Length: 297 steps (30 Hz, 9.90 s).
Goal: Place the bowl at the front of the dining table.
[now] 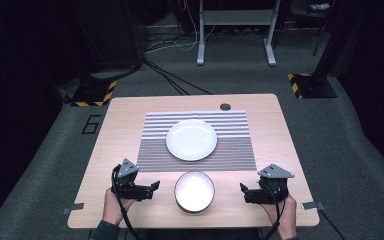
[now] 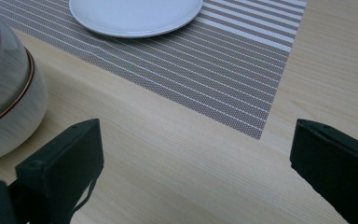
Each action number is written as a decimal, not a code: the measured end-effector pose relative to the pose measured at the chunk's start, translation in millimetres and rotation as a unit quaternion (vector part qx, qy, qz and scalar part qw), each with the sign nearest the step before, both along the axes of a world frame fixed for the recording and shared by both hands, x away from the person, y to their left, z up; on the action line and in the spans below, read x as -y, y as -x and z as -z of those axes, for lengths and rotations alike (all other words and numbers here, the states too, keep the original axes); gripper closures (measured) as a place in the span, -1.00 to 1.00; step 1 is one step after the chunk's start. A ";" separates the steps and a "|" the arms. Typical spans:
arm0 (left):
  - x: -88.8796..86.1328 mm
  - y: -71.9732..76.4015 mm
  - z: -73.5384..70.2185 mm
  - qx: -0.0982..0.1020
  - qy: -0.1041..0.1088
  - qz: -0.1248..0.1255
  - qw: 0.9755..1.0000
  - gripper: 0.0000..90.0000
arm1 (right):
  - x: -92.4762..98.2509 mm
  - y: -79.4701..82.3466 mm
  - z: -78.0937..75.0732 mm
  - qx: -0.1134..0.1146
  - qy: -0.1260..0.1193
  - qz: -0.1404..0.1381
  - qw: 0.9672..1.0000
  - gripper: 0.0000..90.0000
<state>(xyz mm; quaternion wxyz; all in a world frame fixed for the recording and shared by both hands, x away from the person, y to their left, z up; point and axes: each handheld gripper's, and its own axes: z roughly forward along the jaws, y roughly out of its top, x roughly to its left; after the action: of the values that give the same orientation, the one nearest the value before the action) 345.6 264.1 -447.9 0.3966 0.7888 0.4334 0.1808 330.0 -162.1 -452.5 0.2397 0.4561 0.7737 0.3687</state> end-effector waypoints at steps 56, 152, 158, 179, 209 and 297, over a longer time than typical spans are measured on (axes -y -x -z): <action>52.5 -9.8 -27.5 0.032 0.010 0.067 0.997 -0.92 | -63.1 -3.0 -29.1 0.032 0.003 -0.103 0.994 -0.92; 101.4 24.0 -9.8 0.095 -0.081 0.080 0.989 0.80 | -128.3 14.7 -14.3 0.093 0.027 -0.092 0.991 0.83; 98.3 26.2 -17.0 0.105 -0.064 0.078 0.989 0.83 | -128.4 17.9 -19.4 0.118 0.030 -0.096 0.988 0.83; 97.0 23.8 -36.6 0.142 -0.055 0.076 0.986 0.83 | -127.2 16.2 -37.1 0.158 0.023 -0.092 0.983 0.82; 94.8 6.3 -52.5 0.160 -0.049 0.073 0.983 0.83 | -127.5 -1.3 -51.9 0.177 0.016 -0.094 0.980 0.82; 88.4 -81.9 -56.8 0.162 -0.048 0.045 0.985 0.85 | -140.1 -95.9 -54.8 0.171 0.031 -0.094 0.980 0.84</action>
<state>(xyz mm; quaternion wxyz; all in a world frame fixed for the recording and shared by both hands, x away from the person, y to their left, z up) 427.4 175.7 -391.1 0.4311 0.7860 0.3179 0.3087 425.9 -22.0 -397.7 0.3472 0.3035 0.7718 0.4378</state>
